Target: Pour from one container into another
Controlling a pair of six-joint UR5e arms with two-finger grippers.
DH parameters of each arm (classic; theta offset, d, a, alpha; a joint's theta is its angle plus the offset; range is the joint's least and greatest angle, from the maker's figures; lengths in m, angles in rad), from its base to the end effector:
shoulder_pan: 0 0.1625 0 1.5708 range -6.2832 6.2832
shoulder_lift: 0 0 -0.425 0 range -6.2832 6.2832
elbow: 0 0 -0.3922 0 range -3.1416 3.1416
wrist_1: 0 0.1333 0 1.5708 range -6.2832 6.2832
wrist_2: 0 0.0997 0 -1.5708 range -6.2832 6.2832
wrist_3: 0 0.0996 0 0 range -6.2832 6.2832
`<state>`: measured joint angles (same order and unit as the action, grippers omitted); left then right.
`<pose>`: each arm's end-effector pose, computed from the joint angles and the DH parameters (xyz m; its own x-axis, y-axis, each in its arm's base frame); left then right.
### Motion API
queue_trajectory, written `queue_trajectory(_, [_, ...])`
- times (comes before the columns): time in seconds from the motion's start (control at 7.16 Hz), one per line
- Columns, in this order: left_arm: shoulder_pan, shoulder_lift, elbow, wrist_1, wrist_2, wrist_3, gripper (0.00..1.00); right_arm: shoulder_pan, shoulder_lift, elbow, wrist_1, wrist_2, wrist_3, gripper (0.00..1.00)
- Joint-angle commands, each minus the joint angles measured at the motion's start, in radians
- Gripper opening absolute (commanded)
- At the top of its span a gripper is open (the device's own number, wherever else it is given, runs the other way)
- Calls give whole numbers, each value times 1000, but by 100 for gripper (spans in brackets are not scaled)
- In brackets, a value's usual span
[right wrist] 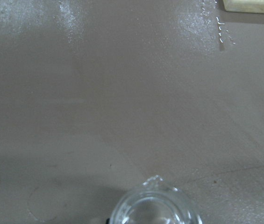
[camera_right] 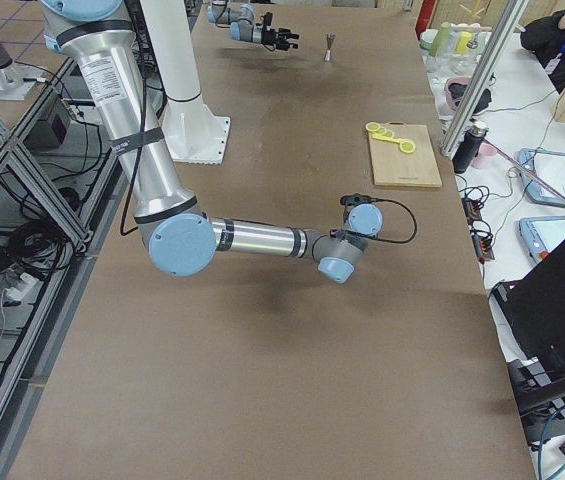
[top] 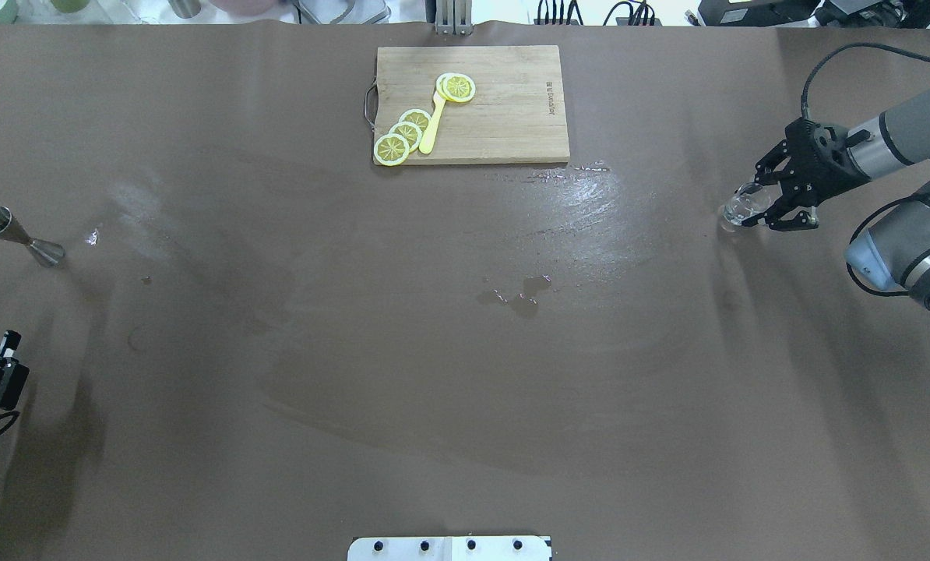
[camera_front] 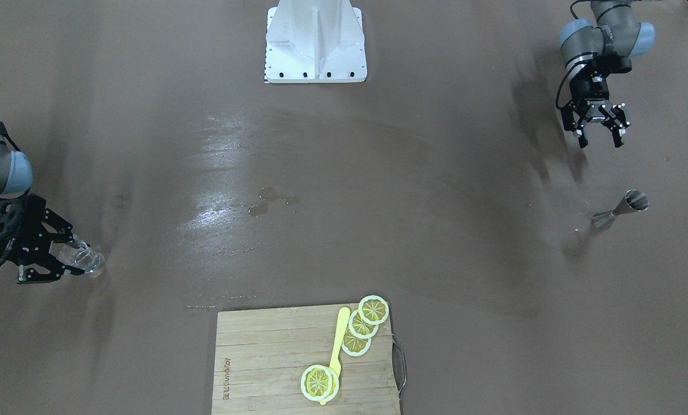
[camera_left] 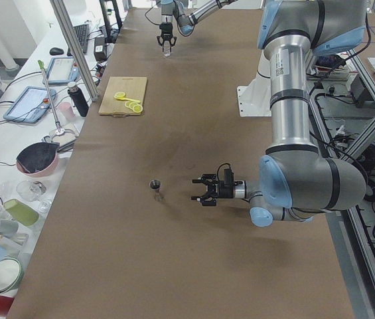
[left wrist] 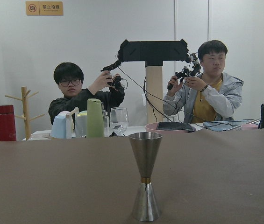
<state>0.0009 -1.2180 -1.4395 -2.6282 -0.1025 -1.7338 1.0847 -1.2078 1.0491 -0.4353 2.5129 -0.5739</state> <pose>0.2898 -0.2321 0.6983 0.7414 -0.0159 -0.6708 0.6687 0.1016 0.7366 -0.2535 -0.5927 0.5719 0.0317 -0.9971 -0.0698 0.3319 -0.0553 0.9417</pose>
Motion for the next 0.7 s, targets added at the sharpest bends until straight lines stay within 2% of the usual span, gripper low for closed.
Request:
queue_trajectory(0.0, [-125,-79,-7,118,-87,2,85,33,23,0,-3,13,0,0])
queue_trajectory(0.14, [-189,-98,-7,123,-126,2,84,46,34,0,-5,15,0,0])
queue_trajectory(0.28, [-241,-132,-6,211,-161,-6,84,55,39,3,-3,15,0,0])
queue_trajectory(0.56, [-320,-193,-4,229,-174,-9,84,72,63,12,3,15,2,0])
